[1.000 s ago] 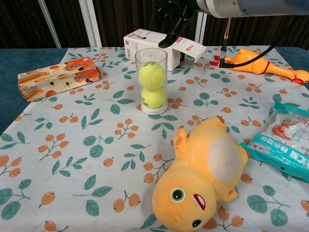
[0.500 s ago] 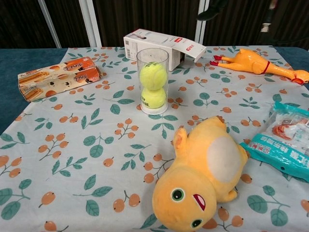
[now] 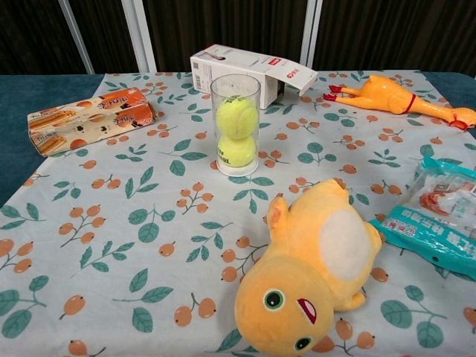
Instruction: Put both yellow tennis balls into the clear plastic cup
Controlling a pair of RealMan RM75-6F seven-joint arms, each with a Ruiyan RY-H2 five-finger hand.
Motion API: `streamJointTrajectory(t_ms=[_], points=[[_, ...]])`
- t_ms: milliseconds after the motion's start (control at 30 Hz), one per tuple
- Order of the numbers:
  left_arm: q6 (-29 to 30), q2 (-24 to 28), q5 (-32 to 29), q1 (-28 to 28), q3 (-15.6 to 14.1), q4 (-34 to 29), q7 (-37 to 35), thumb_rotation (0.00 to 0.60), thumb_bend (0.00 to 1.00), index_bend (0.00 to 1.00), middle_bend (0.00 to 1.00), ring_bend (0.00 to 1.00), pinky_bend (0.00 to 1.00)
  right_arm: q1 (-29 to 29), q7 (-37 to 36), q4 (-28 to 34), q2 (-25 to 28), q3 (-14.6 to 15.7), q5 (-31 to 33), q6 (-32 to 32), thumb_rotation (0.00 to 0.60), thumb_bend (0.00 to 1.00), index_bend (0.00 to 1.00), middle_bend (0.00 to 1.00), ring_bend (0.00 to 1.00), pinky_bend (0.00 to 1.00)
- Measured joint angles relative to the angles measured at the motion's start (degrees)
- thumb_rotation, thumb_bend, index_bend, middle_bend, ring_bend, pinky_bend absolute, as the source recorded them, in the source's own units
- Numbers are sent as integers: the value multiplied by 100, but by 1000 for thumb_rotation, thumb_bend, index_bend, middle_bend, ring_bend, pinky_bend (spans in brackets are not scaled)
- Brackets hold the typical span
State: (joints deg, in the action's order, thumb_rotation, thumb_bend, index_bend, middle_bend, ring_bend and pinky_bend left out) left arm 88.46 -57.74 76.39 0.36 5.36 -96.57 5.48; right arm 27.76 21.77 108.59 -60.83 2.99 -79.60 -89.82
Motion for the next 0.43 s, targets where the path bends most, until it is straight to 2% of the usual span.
streamJointTrajectory(t_ms=[133, 200, 433], points=[[-31, -27, 6, -20, -5, 27, 31, 600, 8, 54, 0, 0, 114, -556, 147, -320, -133, 310, -191, -357, 600, 329, 178, 99, 155, 0], [-51, -42, 2, -31, -6, 43, 50, 600, 8, 54, 0, 0, 109, -744, 182, -468, -200, 370, -227, -472, 600, 329, 175, 94, 150, 0], [-114, -116, 62, -84, -38, 97, 166, 600, 8, 53, 0, 0, 104, -1156, 121, -840, -349, 296, -334, -638, 600, 329, 168, 89, 147, 0]])
